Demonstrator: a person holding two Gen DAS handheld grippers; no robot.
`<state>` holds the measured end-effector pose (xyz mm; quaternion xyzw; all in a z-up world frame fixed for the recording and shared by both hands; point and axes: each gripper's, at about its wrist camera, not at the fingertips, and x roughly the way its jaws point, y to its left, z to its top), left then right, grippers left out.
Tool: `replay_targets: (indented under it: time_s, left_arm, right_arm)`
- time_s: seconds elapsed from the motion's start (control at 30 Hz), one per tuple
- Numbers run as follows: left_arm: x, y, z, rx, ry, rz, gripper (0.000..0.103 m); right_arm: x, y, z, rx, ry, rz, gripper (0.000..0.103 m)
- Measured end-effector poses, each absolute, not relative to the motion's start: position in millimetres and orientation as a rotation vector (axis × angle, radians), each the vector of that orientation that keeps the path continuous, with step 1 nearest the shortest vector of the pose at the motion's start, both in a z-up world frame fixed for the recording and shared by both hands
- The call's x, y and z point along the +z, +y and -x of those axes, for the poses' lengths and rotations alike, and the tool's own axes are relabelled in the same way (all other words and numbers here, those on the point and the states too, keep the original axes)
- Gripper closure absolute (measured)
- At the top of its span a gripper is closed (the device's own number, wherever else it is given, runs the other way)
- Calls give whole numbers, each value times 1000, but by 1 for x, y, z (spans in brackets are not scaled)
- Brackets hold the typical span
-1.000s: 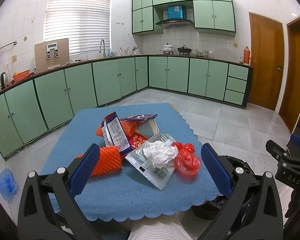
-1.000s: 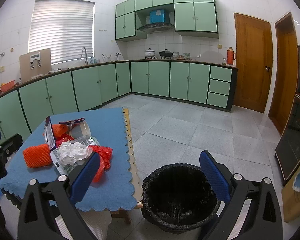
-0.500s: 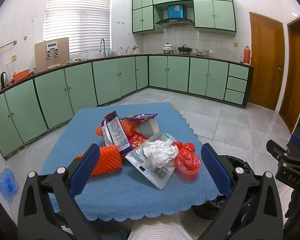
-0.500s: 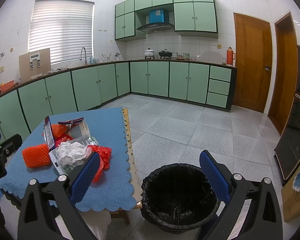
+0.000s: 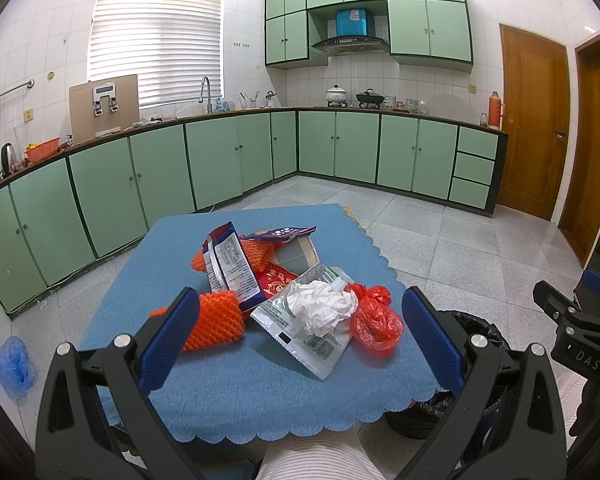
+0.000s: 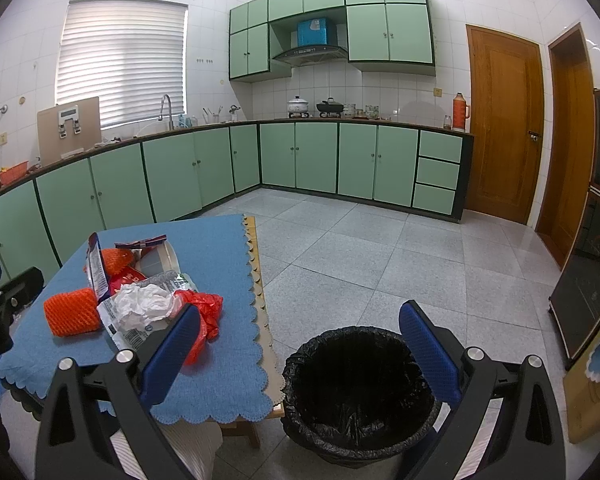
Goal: Collect trash
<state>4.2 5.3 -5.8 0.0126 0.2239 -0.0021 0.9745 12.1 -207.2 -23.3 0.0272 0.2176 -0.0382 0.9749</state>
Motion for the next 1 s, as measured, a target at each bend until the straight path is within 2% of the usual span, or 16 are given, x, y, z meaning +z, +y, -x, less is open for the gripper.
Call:
replay_targets:
  time_s: [0.33, 0.9, 1.0]
  left_arm:
    - [-10, 10, -5, 8, 442, -36, 5]
    - [-62, 53, -46, 97, 444, -57, 5]
    - [-70, 57, -51, 95, 451, -53, 5]
  right_arm:
    - [-25, -210, -14, -81, 440, -47, 6]
    - [-59, -174, -70, 60, 445, -28, 6]
    - [-71, -162, -84, 94, 464, -30, 13]
